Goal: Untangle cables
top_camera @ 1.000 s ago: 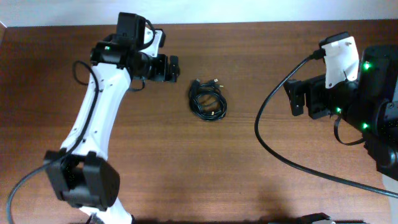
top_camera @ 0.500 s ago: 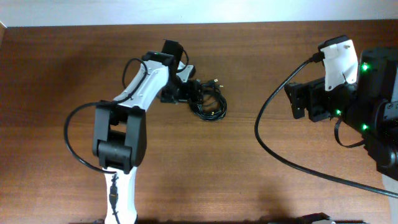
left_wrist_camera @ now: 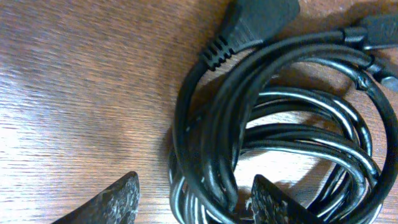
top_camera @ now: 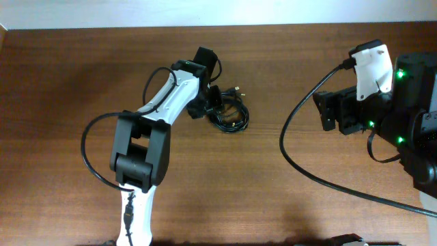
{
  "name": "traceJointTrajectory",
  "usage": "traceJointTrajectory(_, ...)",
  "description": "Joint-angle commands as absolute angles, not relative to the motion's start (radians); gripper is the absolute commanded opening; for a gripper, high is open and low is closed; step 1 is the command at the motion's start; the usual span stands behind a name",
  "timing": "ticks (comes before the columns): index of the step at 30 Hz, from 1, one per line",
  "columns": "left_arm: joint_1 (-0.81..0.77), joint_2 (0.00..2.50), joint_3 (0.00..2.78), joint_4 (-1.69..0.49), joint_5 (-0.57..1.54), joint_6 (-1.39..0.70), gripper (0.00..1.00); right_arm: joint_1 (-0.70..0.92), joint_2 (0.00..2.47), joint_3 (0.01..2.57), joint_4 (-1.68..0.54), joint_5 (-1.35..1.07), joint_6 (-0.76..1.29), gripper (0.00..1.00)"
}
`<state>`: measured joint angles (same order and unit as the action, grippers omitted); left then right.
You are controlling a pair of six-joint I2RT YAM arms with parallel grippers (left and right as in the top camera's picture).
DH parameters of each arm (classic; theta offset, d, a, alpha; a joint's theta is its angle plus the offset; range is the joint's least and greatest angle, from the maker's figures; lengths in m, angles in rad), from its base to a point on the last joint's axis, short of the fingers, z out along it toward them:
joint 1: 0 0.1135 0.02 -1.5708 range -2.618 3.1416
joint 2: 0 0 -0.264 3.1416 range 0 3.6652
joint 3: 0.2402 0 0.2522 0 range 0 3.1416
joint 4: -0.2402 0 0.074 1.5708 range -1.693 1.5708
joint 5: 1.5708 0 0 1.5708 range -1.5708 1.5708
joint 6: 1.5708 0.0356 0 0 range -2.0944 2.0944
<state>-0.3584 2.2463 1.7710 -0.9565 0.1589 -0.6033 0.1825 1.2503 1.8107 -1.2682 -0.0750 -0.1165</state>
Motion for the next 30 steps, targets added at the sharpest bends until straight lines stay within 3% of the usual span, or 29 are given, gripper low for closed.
traceJointTrajectory(1, -0.381, 2.271, 1.768, -0.952, 0.131, -0.617, 0.59, 0.191, 1.253, 1.822, -1.269, -0.071, -0.123, 0.92)
traceJointTrajectory(6, -0.390, 2.279, 1.768, -0.951, 0.131, -0.617, 0.47, 0.191, 1.254, 1.822, -1.269, -0.071, -0.123, 0.92)
traceJointTrajectory(10, -0.390, 2.278, 1.782, -0.952, 0.191, -0.613, 0.54, 0.191, 1.293, 1.822, -1.271, -0.078, -0.123, 0.91)
traceJointTrajectory(20, -0.395, 2.278, 1.906, -0.997, 0.314, -0.567, 0.54, 0.191, 1.329, 1.822, -1.268, -0.078, -0.123, 0.91)
traceJointTrajectory(25, -0.447, 2.278, 1.905, -1.034, 0.139, -0.568, 0.52, 0.191, 1.329, 1.822, -1.269, -0.078, -0.123, 0.91)
traceJointTrajectory(30, -0.509, 2.278, 1.904, -1.111, -0.122, -0.829, 0.49, 0.191, 1.329, 1.822, -1.275, -0.078, -0.123, 0.91)
